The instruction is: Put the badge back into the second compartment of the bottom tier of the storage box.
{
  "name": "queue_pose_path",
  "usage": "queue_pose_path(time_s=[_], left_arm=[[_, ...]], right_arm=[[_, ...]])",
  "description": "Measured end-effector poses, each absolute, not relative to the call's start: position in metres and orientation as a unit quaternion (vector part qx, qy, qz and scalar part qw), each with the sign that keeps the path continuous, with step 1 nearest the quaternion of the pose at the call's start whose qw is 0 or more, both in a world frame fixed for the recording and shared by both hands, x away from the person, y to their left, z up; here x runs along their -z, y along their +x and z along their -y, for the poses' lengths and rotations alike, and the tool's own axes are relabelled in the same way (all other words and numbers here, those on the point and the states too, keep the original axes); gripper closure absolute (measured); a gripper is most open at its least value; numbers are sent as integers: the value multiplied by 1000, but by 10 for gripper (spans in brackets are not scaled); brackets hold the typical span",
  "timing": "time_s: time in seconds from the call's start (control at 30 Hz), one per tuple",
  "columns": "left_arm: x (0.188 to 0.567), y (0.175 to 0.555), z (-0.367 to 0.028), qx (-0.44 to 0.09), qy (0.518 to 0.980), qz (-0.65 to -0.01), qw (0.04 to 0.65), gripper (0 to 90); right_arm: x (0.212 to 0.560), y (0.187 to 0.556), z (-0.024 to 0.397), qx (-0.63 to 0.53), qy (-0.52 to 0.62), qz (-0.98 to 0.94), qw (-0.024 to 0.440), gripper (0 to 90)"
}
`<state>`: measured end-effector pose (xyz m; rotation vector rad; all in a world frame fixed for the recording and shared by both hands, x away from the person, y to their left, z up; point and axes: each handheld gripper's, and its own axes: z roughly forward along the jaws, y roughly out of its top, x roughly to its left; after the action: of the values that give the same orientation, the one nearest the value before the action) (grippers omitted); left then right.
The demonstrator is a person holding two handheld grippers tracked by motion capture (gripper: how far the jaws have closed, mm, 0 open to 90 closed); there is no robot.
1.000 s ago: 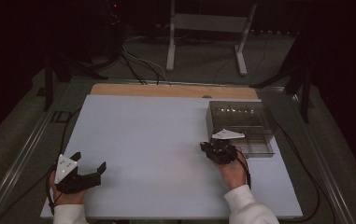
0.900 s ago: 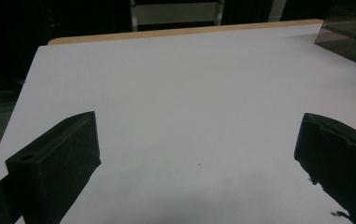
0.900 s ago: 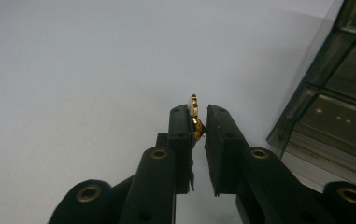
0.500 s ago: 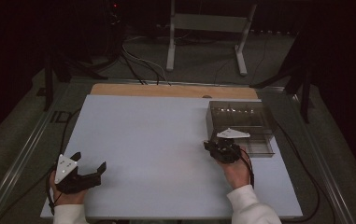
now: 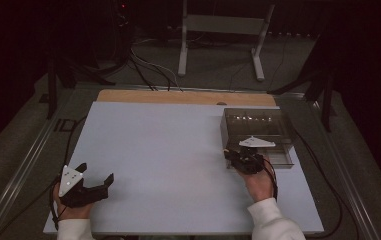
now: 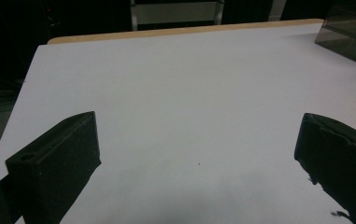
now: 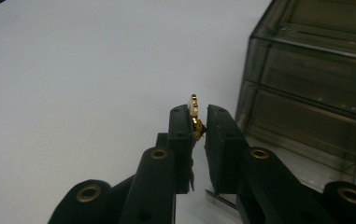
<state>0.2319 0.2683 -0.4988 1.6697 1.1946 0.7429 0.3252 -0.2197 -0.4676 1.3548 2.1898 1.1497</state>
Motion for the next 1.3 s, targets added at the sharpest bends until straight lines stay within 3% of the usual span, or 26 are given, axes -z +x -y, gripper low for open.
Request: queue_pose_path(time_s=[1.3], left_arm=[[499, 232, -269, -304, 678, -486, 460, 7]], right_arm=[[470, 323, 264, -394, 508, -748, 164, 810]])
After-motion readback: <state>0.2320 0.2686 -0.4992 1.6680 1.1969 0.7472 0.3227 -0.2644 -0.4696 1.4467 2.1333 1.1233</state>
